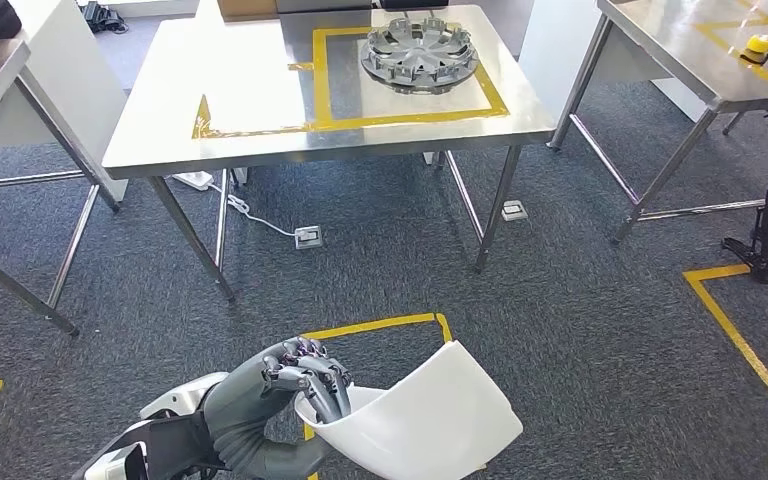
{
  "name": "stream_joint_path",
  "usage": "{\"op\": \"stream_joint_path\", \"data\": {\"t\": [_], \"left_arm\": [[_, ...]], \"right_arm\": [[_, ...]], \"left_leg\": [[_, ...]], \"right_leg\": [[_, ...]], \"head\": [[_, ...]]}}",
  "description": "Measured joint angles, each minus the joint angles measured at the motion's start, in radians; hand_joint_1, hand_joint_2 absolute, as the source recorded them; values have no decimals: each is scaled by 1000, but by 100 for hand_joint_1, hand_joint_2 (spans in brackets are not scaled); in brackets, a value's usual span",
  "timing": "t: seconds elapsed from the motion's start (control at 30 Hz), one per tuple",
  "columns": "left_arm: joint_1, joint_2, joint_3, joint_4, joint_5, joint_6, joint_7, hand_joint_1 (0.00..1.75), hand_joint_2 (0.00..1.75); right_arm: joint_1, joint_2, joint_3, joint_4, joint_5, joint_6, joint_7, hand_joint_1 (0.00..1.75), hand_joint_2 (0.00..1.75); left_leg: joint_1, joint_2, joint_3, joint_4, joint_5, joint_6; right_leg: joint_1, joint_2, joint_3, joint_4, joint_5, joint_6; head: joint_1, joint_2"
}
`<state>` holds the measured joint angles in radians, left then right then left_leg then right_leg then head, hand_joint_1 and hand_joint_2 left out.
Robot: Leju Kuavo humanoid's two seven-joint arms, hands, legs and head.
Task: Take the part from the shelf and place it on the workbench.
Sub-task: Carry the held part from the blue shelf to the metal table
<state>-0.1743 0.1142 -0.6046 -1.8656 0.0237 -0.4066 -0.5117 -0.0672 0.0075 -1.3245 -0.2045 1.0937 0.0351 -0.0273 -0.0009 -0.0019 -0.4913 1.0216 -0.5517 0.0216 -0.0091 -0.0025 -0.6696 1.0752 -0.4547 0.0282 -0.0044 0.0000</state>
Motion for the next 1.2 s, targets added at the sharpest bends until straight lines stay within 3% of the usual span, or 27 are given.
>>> {"op": "stream_joint_path", "data": {"t": [0.03,0.07,0.13,0.17,0.23,0.3,0.33,0.37,0.4,0.5,0.53,0.57,0.63,0.7,0.8,0.87,0.9,0.97,1.03,1.07,1.17,1.2], "left_arm": [[0,-1,0,-1,0,0,0,175,175],[-1,-1,0,-2,0,0,1,175,175],[-1,-1,0,-6,-1,0,1,175,175],[-2,-1,0,-8,-1,0,1,175,175],[-1,-1,0,-10,-1,0,1,175,175],[1,0,0,-10,-1,0,1,175,175],[3,0,0,-10,-1,0,1,175,175],[4,1,0,-10,-1,0,1,175,175],[4,2,0,-10,-1,0,1,175,175],[5,4,1,-9,-1,0,0,175,175],[6,4,1,-9,-1,0,-1,175,175],[7,5,2,-10,-1,0,-1,175,175],[8,5,4,-13,-2,0,-2,175,175],[7,3,5,-16,-3,1,-2,175,175],[7,1,6,-16,-3,3,-3,175,175],[7,0,7,-16,-3,5,-1,175,175],[7,-1,7,-16,-3,6,0,175,175],[6,-3,8,-16,-3,7,0,175,175],[5,-5,8,-16,-3,8,2,175,175],[5,-5,8,-16,-3,8,4,175,175],[2,-5,9,-20,-3,8,5,175,175],[1,-5,9,-21,-2,8,4,175,175]], "right_arm": [[0,0,0,0,0,0,0,0,0],[0,0,0,0,0,0,0,0,0],[-1,1,0,0,0,0,0,0,0],[-2,1,0,0,0,0,0,0,0],[-2,1,0,0,0,0,0,0,0],[-1,1,0,0,1,0,0,0,0],[-1,1,0,0,2,0,0,0,0],[0,1,0,0,2,0,0,0,0],[0,1,0,0,2,0,0,0,0],[-1,1,0,0,2,0,-1,0,0],[-2,1,0,0,3,0,-1,0,0],[-2,2,0,0,3,1,-1,0,0],[-3,2,0,0,5,3,-2,0,0],[-6,2,0,0,6,4,-2,0,0],[-7,1,0,-1,7,4,0,0,0],[-5,0,0,-1,8,3,3,0,0],[-4,0,0,-1,9,3,3,0,0],[-4,-1,0,-1,10,3,4,0,0],[-4,-2,0,-1,10,3,5,0,0],[-4,-2,0,-1,10,3,6,0,0],[-4,-2,0,-1,11,3,12,0,0],[-4,-2,0,-1,12,3,13,0,0]], "left_leg": [[-2,0,6,-3,-10,-6],[-5,-1,14,-3,-13,-12],[-5,-1,20,7,-10,-23],[-5,-1,10,37,-5,-28],[-2,0,-54,146,-19,-37],[-1,0,-139,256,-76,-43],[-1,0,-169,280,-102,-43],[-1,0,-184,274,-110,-42],[-1,0,-184,238,-91,-40],[-5,-1,-154,63,60,-21],[-8,-1,-146,31,92,-15],[-9,-2,-144,17,106,-10],[-8,-4,-126,13,102,2],[-4,-4,-102,8,94,14],[-3,-4,-79,5,73,23],[-3,-6,-60,5,54,22],[-3,-7,-47,5,43,20],[-3,-7,-19,5,20,15],[-5,-6,1,4,-2,6],[-7,-6,8,6,-8,0],[-8,-6,20,22,-11,-20],[-7,-5,7,50,-13,-24]], "right_leg": [[2,-2,7,-31,27,-5],[2,-3,9,-43,34,-11],[-1,1,25,-48,30,-25],[-2,2,36,-50,25,-32],[-3,4,58,-54,11,-42],[-3,5,76,-54,-8,-45],[-3,6,88,-54,-18,-45],[-3,8,101,-54,-28,-44],[-2,9,116,-54,-39,-43],[0,12,152,-52,-72,-35],[1,13,157,-52,-82,-30],[3,14,163,-49,-88,-24],[3,14,172,-39,-94,-12],[2,12,151,18,-96,-2],[0,9,34,180,-150,8],[0,9,-24,216,-176,12],[0,9,-31,189,-160,12],[0,6,-8,69,-60,8],[4,2,14,-18,10,-3],[5,1,18,-33,21,-10],[2,3,41,-42,11,-31],[1,4,53,-44,6,-36]], "head": [[1,0],[1,0],[-1,0],[-3,0],[-8,0],[-11,0],[-11,0],[-12,0],[-13,0],[-16,0],[-17,0],[-16,0],[-15,0],[-12,0],[-6,0],[-4,0],[-2,0],[1,0],[3,0],[4,0],[3,0],[0,0]]}}
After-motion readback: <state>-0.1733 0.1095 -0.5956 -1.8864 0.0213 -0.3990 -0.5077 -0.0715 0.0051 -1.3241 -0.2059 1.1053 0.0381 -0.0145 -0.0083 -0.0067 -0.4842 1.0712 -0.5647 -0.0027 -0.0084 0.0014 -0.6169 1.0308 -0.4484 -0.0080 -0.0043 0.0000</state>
